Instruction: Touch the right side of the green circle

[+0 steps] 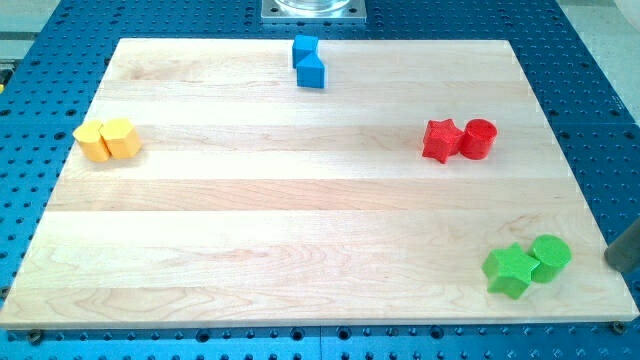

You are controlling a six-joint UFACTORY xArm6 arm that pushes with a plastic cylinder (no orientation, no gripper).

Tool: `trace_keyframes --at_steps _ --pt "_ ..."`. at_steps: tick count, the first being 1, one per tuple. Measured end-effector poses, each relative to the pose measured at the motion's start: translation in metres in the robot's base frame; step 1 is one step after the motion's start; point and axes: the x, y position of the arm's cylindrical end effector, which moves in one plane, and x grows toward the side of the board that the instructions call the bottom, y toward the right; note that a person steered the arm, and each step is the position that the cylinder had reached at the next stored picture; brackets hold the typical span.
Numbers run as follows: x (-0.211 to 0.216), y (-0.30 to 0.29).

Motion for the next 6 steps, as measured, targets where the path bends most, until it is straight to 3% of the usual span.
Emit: trace_keyframes --at_steps 4,5,6 --pt "0.001 -0.027" --pt "-0.015 -0.056" --pt "-0.067 -0.108"
